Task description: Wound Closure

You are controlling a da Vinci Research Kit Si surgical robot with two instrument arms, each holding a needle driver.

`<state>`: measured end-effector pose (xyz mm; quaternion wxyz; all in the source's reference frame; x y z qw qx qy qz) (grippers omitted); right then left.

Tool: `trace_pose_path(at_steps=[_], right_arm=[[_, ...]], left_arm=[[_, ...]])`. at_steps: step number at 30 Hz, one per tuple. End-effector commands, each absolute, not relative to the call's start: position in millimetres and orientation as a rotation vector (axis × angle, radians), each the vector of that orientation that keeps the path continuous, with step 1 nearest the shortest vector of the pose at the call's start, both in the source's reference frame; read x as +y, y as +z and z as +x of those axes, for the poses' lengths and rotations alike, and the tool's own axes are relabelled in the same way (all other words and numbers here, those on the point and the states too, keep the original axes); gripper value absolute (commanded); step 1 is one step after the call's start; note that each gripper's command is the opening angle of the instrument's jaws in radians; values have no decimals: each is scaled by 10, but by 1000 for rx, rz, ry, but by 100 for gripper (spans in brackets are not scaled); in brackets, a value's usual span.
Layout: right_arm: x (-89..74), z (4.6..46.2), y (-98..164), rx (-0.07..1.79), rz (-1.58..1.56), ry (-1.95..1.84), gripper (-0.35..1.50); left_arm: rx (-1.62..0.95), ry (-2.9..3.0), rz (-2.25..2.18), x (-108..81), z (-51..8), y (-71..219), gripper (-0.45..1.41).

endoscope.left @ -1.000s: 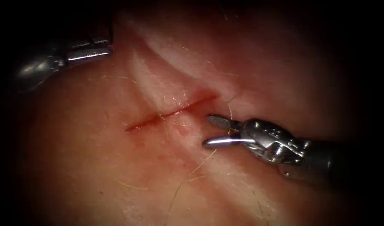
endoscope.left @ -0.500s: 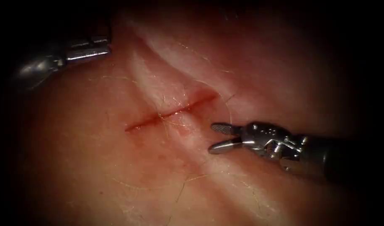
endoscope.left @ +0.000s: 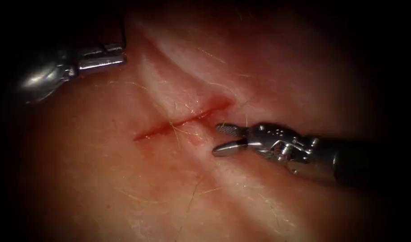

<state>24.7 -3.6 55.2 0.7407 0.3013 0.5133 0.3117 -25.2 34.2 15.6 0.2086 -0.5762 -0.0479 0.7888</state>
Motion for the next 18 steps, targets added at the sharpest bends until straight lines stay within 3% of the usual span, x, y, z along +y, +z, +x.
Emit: trace_pose_path(at_steps=[1,6,8,10,18], right_arm=[[-37,256,556,1136,666,678,74],[-29,259,549,1169,666,689,59],[-26,260,542,1182,660,681,25],[-24,260,535,1194,649,665,-35],[-27,256,531,1215,634,614,-35]], left_arm=[[-132,2195,-1607,344,-257,162,-45],[-133,2194,-1615,342,-261,165,-45],[-131,2194,-1615,341,-262,165,-45],[-131,2194,-1614,341,-263,165,-45],[-127,2195,-1614,339,-264,167,-45]])
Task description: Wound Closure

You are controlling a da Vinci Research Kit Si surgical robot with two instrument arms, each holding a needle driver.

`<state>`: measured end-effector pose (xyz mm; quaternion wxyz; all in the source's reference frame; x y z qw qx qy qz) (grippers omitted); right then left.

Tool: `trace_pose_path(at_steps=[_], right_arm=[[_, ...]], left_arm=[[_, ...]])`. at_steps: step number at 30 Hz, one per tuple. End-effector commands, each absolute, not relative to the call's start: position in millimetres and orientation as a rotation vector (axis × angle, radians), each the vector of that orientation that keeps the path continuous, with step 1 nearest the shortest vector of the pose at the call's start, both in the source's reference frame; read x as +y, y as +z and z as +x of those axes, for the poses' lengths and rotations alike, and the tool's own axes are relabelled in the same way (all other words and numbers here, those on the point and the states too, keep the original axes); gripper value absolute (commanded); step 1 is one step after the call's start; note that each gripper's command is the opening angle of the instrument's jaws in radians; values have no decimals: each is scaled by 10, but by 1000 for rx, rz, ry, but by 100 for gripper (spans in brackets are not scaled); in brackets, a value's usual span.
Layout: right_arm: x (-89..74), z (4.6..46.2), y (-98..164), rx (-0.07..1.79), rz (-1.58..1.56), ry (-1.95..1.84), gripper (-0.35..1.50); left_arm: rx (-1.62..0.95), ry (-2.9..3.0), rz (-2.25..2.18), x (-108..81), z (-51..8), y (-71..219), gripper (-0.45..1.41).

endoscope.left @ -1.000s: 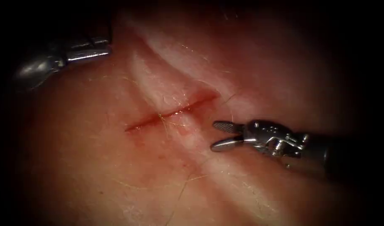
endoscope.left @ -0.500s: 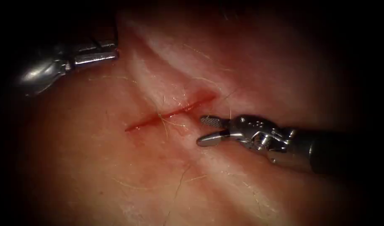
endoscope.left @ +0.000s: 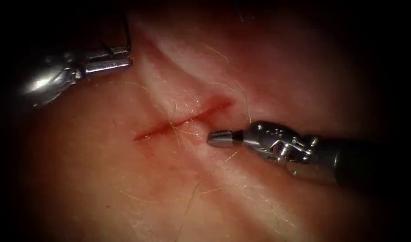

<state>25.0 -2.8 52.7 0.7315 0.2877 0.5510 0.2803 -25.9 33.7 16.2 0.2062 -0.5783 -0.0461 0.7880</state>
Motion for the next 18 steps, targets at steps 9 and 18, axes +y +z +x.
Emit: trace_pose_path(at_steps=[9,18], right_arm=[[-61,197,492,1221,691,544,-35],[-116,108,415,1211,711,491,-35]], left_arm=[[-127,2195,-1626,336,-266,175,-45],[-152,2205,-1649,328,-280,178,-45]])
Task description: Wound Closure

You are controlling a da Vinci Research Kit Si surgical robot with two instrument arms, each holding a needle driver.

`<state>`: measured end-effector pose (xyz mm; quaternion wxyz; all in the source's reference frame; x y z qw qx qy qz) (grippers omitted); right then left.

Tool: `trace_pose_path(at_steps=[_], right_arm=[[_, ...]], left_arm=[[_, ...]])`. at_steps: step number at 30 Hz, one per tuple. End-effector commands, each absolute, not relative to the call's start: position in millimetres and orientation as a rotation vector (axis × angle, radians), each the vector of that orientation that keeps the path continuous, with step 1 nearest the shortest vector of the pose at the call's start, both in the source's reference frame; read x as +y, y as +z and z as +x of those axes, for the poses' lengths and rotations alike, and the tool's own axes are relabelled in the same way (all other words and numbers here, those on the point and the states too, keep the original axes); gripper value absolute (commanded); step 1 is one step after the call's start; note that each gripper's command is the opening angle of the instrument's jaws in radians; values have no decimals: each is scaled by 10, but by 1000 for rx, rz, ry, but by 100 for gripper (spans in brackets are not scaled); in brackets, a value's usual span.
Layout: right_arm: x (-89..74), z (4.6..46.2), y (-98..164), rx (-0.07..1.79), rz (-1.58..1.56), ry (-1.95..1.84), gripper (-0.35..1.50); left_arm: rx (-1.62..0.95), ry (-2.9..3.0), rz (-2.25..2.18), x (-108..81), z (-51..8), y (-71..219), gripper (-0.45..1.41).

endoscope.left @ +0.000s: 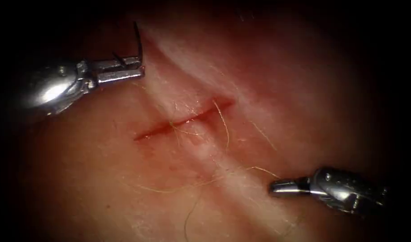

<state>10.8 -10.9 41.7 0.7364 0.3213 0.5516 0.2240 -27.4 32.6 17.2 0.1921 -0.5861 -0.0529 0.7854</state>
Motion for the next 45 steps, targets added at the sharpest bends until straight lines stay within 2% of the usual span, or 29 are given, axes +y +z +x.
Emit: trace_pose_path(at_steps=[1,6,17,18,21,22,25,30,38,41,45], right_arm=[[-121,99,404,1212,717,486,-35],[-140,72,357,1203,748,456,-35],[-139,46,258,1270,814,365,-35],[-134,47,254,1297,805,366,-18],[-125,51,255,1368,774,377,99],[-122,53,257,1382,772,386,119],[-111,57,271,1406,746,370,138],[-84,43,300,1438,673,310,143],[-59,-7,350,1434,677,296,146],[-48,-27,360,1452,696,305,135],[-32,-60,376,1443,711,322,133]], left_arm=[[-151,2205,-1649,327,-281,178,-45],[-163,2214,-1655,324,-288,179,-45],[-175,2220,-1661,322,-289,180,-45],[-175,2220,-1661,322,-289,180,-45],[-177,2220,-1662,322,-288,180,-45],[-179,2220,-1663,322,-286,180,-45],[-186,2220,-1667,325,-279,179,-45],[-183,2227,-1643,332,-259,175,-45],[-158,2227,-1594,344,-228,164,-45],[-153,2223,-1589,346,-221,162,-45],[-151,2221,-1587,347,-218,161,-45]])
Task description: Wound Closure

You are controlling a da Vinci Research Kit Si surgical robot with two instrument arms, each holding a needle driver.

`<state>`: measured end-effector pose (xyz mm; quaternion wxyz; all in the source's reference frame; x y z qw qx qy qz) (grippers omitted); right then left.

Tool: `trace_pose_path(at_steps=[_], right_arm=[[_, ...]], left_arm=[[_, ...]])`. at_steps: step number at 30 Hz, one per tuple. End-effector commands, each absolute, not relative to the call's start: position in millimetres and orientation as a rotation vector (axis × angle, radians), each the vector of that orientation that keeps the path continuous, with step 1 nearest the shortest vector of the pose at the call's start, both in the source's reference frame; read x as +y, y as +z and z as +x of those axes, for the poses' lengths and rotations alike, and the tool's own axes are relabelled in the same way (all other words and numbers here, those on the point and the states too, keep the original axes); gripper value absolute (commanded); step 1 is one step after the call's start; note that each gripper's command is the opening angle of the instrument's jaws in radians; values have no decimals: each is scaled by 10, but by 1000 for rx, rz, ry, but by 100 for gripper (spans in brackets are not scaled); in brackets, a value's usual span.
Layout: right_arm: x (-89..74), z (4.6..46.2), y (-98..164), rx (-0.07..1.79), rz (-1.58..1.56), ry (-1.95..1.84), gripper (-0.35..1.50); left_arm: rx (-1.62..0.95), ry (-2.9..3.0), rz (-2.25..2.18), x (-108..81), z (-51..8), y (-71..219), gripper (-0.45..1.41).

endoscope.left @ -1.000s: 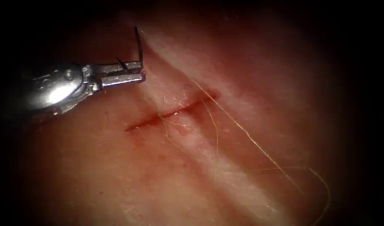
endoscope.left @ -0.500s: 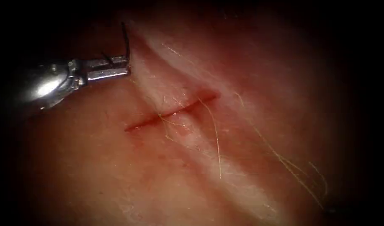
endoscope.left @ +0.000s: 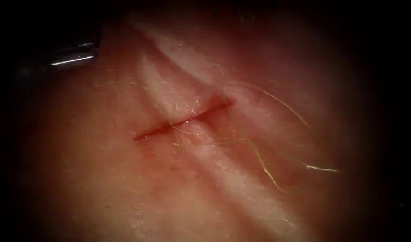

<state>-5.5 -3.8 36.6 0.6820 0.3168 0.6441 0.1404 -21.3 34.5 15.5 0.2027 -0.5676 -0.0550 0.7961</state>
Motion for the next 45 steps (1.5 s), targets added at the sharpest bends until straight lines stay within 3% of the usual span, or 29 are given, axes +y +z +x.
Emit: trace_pose_path(at_steps=[1,4,7,18,27,45], right_arm=[[-26,-67,378,1450,716,334,131],[0,-75,385,1468,677,409,130],[31,-58,394,1440,627,466,126],[93,84,438,1393,526,400,121],[64,159,503,1395,527,310,119],[-32,218,566,1412,530,129,114]], left_arm=[[-151,2221,-1586,346,-218,160,-45],[-147,2221,-1582,345,-221,158,-45],[-142,2221,-1578,343,-225,157,-45],[-169,2244,-1588,332,-229,159,-45],[-171,2246,-1590,331,-232,160,-45],[-175,2246,-1594,334,-228,164,-45]])
